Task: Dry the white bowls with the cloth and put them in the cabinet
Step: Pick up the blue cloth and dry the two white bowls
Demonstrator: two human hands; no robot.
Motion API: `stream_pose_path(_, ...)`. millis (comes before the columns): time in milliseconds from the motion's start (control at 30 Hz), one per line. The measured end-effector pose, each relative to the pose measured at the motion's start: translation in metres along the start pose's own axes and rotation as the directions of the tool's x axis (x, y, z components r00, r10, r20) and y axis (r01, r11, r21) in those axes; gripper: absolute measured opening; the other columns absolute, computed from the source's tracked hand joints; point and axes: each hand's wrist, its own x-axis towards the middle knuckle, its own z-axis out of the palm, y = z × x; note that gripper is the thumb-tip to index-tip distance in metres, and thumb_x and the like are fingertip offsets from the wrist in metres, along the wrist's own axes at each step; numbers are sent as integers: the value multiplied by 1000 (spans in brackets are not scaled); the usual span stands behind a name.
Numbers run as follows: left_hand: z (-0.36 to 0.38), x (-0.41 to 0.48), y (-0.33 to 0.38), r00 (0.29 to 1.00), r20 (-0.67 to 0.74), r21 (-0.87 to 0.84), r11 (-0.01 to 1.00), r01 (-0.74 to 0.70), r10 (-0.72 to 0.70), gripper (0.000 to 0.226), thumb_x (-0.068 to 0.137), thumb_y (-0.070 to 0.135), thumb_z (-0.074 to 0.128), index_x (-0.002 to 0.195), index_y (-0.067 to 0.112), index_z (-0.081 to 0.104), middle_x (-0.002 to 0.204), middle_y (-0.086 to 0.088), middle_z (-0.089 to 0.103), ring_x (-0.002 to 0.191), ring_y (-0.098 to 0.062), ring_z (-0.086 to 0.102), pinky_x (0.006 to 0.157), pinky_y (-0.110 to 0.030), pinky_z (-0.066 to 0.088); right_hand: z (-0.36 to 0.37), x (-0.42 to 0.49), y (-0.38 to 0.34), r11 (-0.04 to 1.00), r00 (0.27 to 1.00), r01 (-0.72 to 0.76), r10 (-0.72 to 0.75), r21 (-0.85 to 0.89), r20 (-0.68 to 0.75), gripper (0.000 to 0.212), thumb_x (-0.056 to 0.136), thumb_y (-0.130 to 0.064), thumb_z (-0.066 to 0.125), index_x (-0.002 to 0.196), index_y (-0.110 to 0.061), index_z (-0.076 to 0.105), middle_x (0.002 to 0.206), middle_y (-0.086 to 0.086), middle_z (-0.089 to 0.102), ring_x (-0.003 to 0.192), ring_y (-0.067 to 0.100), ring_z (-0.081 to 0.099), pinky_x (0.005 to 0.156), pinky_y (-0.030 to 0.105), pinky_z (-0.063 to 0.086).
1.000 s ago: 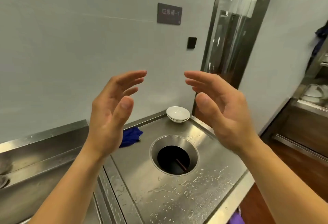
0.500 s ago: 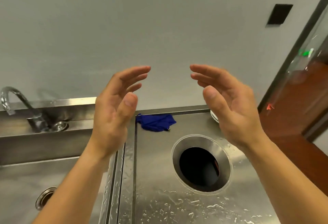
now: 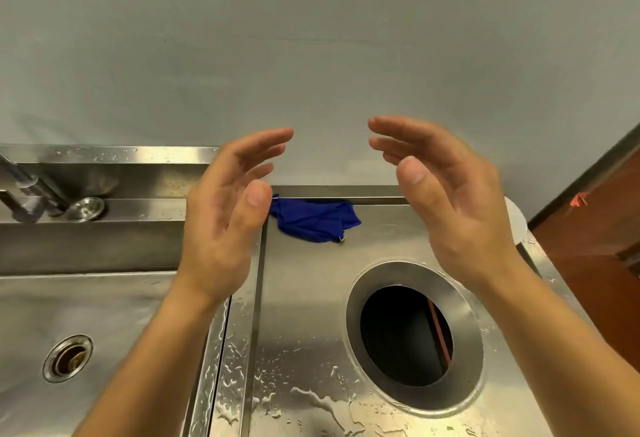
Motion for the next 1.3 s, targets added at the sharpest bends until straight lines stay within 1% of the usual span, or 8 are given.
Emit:
stream_pose_path(267,22,-2,-80,994,-33,64,993,102,-100,59,100,71,48,138,27,58,142,-4,65,137,-29,62,111,-45,50,15,18,94,995,995,-77,73,63,62,44,96,-41,53,133,-17,60,134,-2,68,126,15,67,108,36,52)
stream_pose_path(533,44,-17,-183,957,-82,162,944,288,-278,68,102,67,48,141,12,59,142,0,67,136,-22,62,111,-36,52,43,28,212,984,980,-156,145,80,136,41,96,-46,58,132,-27,60,134,-10,68,127,10,65,108,35,52)
stream_pose_path(633,50,-26,-243,896,-174,175,882,437,-409,57,100,52,53,140,13,63,138,-4,70,132,-22,65,112,-48,53,60,30,269,975,962,-222,214,24,169,43,93,-49,61,132,-30,61,132,-10,69,126,10,65,108,37,52)
stream_pose_path(767,57,-33,-304,785,-287,152,783,604,-549,60,92,61,52,134,21,66,136,-5,71,131,-24,65,113,-52,50,82,31,336,942,917,-303,330,-147,223,53,90,-56,61,135,-29,63,132,-7,68,125,9,62,109,38,51)
stream_pose_path(900,60,-33,-345,716,-353,91,740,667,-602,56,92,65,53,128,27,70,131,4,74,125,-17,67,108,-41,53,101,30,384,929,901,-294,348,-226,258,59,85,-62,62,136,-32,62,133,-16,66,125,2,59,107,21,46)
stream_pose_path(1000,66,-34,-365,662,-381,43,703,710,-645,48,93,62,58,124,29,71,132,1,73,125,-20,68,112,-47,52,112,27,408,909,894,-247,347,-335,284,60,85,-58,70,138,-31,60,139,-16,63,128,0,54,98,2,36)
stream_pose_path(1167,73,-42,-382,601,-444,7,668,744,-665,40,92,54,66,124,30,70,132,2,72,122,-12,69,111,-43,54,125,15,433,859,856,-167,370,-484,361,74,83,-49,81,148,-24,53,153,-6,54,143,13,46,118,32,38)
stream_pose_path(1300,75,-45,-386,589,-454,10,658,753,-668,35,98,36,72,130,24,68,129,4,74,122,-8,70,113,-40,54,136,11,438,798,869,-89,355,-597,344,80,83,-40,83,153,-23,48,154,-1,50,141,23,45,117,40,39)
